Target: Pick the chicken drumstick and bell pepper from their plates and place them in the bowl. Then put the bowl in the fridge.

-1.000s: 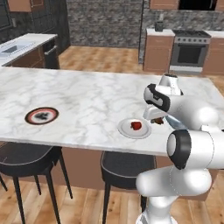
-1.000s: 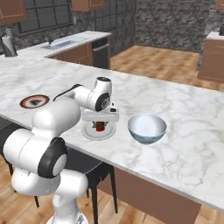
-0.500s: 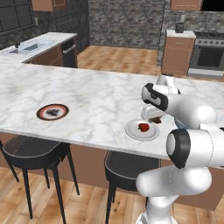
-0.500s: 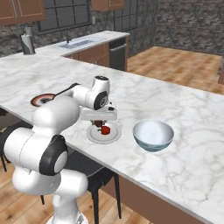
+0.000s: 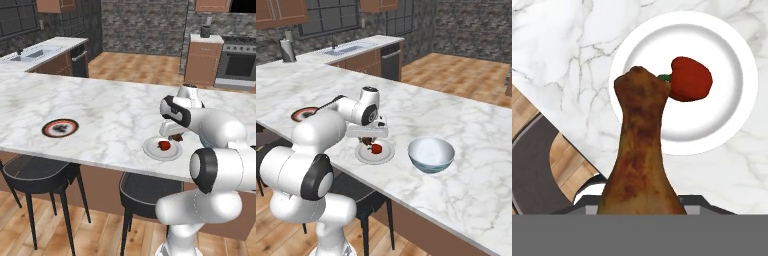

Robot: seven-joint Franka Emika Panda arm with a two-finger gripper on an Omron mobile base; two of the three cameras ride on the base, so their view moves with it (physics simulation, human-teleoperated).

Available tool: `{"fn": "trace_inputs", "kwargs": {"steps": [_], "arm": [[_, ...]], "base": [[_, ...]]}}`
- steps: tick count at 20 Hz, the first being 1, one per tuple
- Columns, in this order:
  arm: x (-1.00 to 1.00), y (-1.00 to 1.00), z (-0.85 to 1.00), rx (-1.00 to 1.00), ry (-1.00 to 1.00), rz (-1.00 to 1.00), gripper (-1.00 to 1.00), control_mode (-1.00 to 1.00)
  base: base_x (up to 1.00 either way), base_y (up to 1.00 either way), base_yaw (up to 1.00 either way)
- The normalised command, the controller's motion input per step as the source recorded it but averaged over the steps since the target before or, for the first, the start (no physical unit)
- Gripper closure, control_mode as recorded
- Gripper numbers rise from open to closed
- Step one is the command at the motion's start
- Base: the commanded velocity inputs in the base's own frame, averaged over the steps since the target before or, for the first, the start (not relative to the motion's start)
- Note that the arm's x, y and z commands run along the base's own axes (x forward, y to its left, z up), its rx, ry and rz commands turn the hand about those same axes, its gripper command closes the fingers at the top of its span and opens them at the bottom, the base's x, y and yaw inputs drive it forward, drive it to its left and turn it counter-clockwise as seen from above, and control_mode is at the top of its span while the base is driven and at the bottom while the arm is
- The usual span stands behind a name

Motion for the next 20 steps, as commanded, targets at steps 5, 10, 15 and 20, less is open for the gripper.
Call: {"fn": "trace_inputs", "kwargs": {"steps": [5, 10, 15, 20], "arm": [[0.0, 0.0, 0.0, 0.0, 0.0, 0.0, 1.0, 1.0], [0.0, 0.0, 0.0, 0.0, 0.0, 0.0, 1.0, -1.0], [0.0, 0.0, 0.0, 0.0, 0.0, 0.0, 1.0, -1.0], [0.0, 0.0, 0.0, 0.0, 0.0, 0.0, 1.0, -1.0]], "base": [[0.0, 0.0, 0.0], [0.0, 0.0, 0.0], [0.0, 0.0, 0.0], [0.0, 0.0, 0.0]]}}
